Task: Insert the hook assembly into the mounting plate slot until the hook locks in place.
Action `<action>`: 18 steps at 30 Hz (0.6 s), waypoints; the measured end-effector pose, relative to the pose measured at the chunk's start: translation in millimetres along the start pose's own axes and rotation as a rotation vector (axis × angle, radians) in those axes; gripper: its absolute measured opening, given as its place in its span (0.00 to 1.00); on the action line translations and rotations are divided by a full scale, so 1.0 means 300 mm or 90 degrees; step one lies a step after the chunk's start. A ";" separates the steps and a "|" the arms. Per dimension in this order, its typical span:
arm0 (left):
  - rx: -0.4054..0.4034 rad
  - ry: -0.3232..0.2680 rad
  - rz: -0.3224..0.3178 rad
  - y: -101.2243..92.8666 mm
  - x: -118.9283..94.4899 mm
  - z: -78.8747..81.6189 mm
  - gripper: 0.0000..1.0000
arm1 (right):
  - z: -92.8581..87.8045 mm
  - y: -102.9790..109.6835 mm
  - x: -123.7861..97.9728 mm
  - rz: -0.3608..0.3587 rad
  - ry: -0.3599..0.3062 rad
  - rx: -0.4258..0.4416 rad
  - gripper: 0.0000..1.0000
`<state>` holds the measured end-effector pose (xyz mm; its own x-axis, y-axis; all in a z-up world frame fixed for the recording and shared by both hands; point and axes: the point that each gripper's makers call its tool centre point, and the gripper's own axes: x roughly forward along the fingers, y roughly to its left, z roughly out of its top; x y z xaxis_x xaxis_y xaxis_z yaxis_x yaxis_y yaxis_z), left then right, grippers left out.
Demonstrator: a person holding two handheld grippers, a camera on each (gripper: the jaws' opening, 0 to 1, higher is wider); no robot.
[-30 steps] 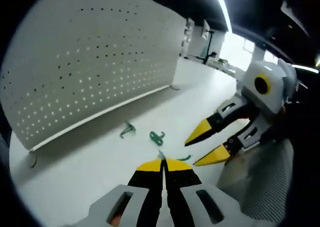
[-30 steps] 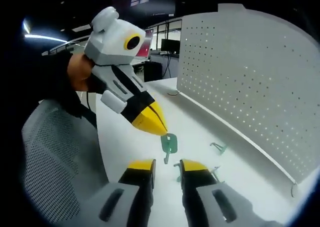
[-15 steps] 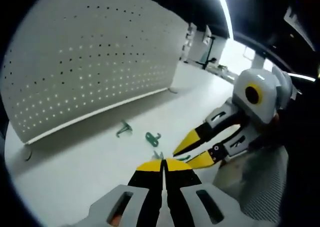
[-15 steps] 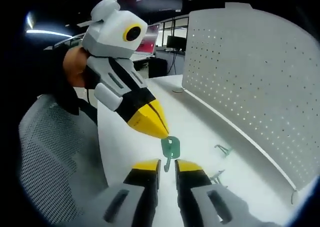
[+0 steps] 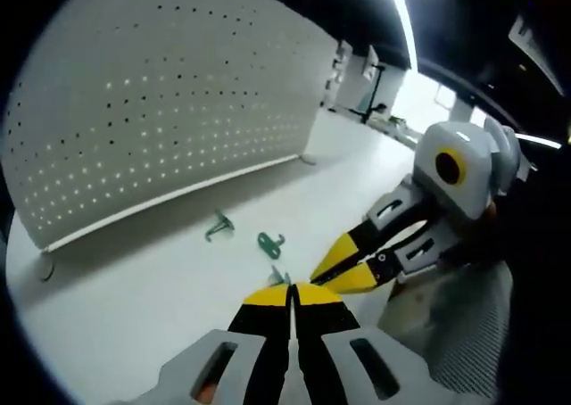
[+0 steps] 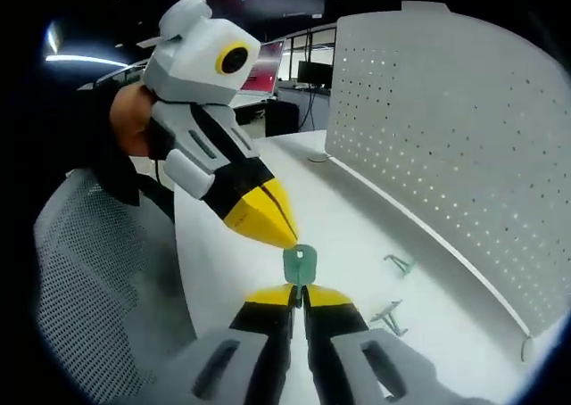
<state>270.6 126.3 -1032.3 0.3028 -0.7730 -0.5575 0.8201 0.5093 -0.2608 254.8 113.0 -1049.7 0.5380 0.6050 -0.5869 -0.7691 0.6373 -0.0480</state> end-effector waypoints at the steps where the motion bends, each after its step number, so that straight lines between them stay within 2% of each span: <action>1: -0.003 0.002 -0.004 -0.003 0.001 -0.002 0.01 | -0.003 0.000 0.000 0.000 0.003 0.006 0.01; 4: -0.001 0.002 -0.007 -0.009 0.003 -0.004 0.01 | -0.009 0.000 0.000 -0.001 0.010 0.014 0.01; 7: 0.025 0.003 -0.006 -0.017 0.005 -0.007 0.02 | -0.010 -0.007 -0.003 -0.006 0.011 0.018 0.01; 18: 0.026 0.005 0.006 -0.010 0.011 -0.015 0.03 | 0.004 -0.012 -0.009 -0.011 -0.002 0.027 0.01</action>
<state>266.9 123.7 -1036.9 0.3068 -0.7654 -0.5658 0.8366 0.5003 -0.2231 256.6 109.6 -1046.9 0.5516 0.5955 -0.5841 -0.7445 0.6673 -0.0228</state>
